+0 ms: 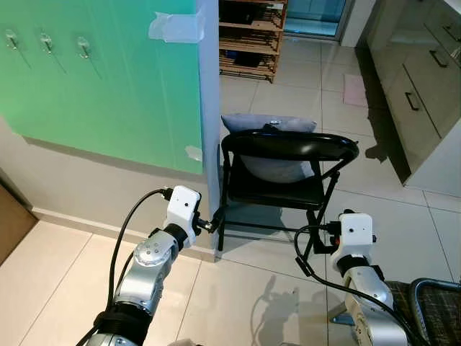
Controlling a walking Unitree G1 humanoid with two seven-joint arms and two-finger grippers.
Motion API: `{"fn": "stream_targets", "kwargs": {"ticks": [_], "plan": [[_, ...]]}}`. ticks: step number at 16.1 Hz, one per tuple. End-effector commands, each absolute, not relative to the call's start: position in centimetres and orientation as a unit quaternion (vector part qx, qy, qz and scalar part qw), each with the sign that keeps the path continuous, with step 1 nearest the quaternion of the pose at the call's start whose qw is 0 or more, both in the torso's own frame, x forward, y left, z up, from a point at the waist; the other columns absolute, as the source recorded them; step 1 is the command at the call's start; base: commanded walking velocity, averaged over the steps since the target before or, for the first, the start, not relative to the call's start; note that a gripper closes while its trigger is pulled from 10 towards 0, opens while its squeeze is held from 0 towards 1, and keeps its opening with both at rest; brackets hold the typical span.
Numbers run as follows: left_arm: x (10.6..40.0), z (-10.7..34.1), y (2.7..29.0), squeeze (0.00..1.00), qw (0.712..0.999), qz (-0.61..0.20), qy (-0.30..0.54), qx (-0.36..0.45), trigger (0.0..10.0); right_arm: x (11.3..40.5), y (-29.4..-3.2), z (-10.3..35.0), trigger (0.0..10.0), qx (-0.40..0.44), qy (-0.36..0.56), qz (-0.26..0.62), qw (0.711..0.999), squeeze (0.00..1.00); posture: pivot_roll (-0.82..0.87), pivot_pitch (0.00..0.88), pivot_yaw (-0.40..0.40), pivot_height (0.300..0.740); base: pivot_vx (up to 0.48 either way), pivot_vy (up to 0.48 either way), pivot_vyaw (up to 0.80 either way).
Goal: Hang keys on a hook
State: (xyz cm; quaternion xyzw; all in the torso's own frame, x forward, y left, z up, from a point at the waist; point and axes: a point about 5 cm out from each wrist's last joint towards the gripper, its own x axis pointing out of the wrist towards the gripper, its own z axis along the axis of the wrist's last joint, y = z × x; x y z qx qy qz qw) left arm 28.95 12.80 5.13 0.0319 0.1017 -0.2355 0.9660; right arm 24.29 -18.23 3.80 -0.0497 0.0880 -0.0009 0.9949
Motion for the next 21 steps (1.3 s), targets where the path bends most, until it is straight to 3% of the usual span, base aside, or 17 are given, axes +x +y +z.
{"fn": "stream_targets", "kwargs": {"ticks": [1, 4, 5, 7, 21], "plan": [[29.3, 5.4, 12.8, 0.00, 0.967, -0.236, 0.095, 0.034, 10.0, 24.3, -18.5, 3.9, 10.0, -0.054, 0.091, -0.003, 0.994, 0.00, 0.00, 0.000, 0.000, 0.740, 0.000, 0.000, 0.00], [29.3, 5.4, 12.8, 0.00, 0.967, -0.236, 0.095, 0.034, 10.0, 24.3, -18.4, 3.8, 10.0, -0.055, 0.099, 0.003, 0.994, 0.00, 0.00, 0.000, 0.000, 0.740, 0.000, 0.000, 0.00], [29.5, 5.7, 11.8, 0.00, 0.963, -0.254, 0.082, 0.030, 10.0, 24.6, -18.7, 3.8, 10.0, -0.042, 0.085, -0.015, 0.995, 0.00, -0.15, 0.000, 0.038, 0.740, 0.000, 0.000, 0.00], [29.6, 5.7, 11.6, 0.00, 0.962, -0.258, 0.084, 0.023, 10.0, 24.6, -18.7, 3.8, 10.0, -0.042, 0.083, -0.016, 0.996, 0.00, -0.15, 0.000, 0.038, 0.740, 0.000, 0.000, 0.00], [30.0, 5.4, 12.1, 0.00, 0.964, -0.252, 0.087, 0.013, 10.0, 24.0, -18.9, 3.4, 10.0, -0.016, 0.083, -0.008, 0.996, 0.00, -0.15, 0.000, 0.037, 0.740, 0.000, 0.470, 0.00]]}}
